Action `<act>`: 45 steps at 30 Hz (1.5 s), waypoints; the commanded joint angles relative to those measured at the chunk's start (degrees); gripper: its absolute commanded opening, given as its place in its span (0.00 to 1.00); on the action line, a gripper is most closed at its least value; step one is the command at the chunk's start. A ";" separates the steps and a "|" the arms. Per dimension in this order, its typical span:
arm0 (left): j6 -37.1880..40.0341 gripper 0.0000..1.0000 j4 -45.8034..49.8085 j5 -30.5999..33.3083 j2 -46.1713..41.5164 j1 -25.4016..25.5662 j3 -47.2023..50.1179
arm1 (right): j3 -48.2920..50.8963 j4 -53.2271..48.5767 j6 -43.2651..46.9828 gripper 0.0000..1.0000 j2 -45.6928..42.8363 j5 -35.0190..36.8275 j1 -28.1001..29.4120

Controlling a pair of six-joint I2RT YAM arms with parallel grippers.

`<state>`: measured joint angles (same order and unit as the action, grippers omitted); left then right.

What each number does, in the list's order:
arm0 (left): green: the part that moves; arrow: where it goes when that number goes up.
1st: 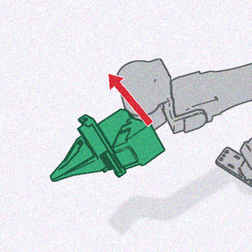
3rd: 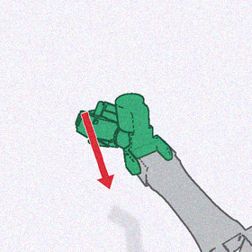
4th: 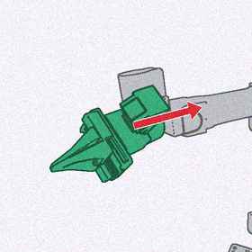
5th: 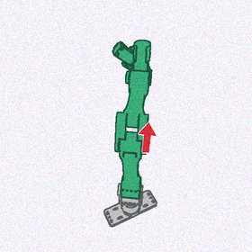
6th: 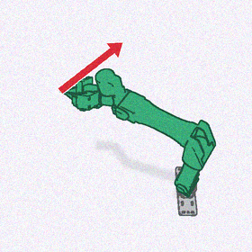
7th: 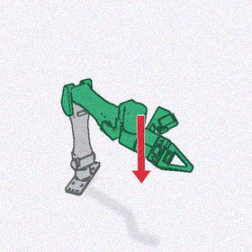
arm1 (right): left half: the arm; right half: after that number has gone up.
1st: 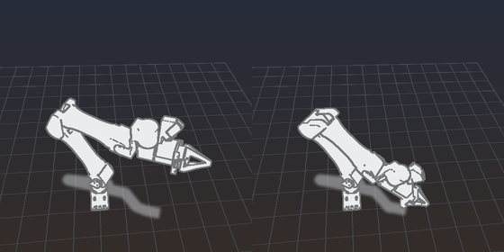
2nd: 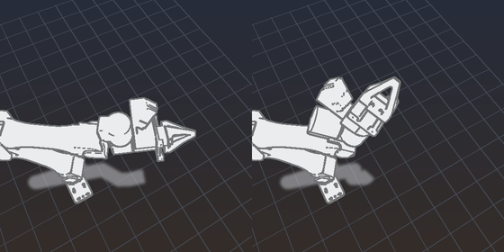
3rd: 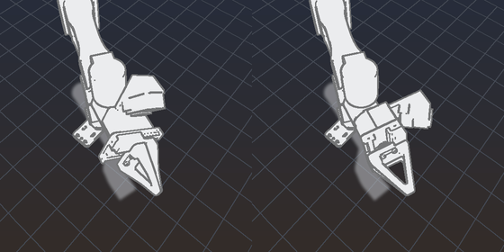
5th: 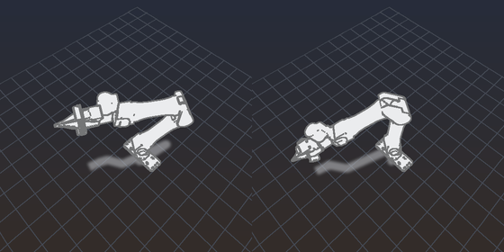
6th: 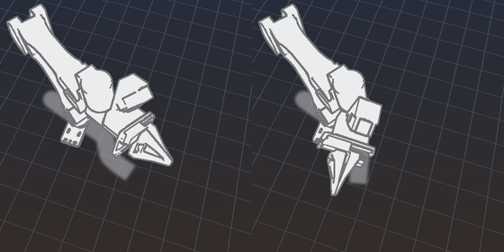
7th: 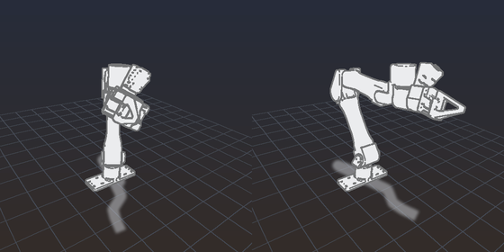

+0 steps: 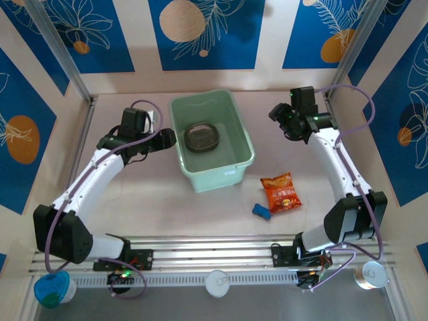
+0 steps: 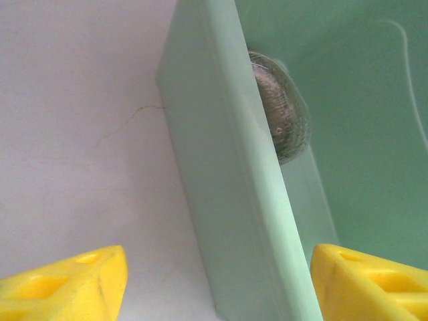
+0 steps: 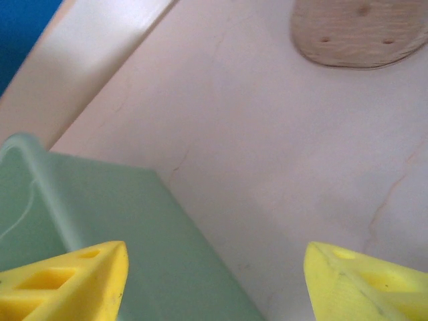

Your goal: Place the plates into the plastic bin on the countertop

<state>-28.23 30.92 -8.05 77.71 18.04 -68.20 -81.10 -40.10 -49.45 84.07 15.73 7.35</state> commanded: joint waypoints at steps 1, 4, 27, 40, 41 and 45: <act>0.41 0.73 -0.57 2.85 1.49 0.59 -3.37 | 1.22 -1.30 5.85 0.70 3.25 -6.67 -4.34; 1.79 0.73 0.29 3.75 2.81 0.66 -5.38 | 0.39 -1.43 8.96 0.69 7.31 -9.68 -8.15; 4.14 0.73 -0.31 3.40 10.35 0.66 -10.17 | -9.80 -3.56 16.14 0.58 28.38 -10.42 -23.15; 3.70 0.73 0.09 3.05 11.93 0.75 -11.57 | -14.94 1.75 15.01 0.50 36.20 -3.27 -25.44; 3.62 0.73 0.21 3.11 12.09 0.72 -11.68 | -15.59 1.99 14.90 0.50 37.16 -3.14 -25.45; 3.62 0.73 0.79 3.39 12.20 0.88 -12.04 | -18.20 3.04 14.90 0.48 40.27 -3.24 -24.55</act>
<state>-24.99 30.92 -4.80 89.12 18.31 -77.80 -97.23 -38.11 -34.11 122.02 11.66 -17.96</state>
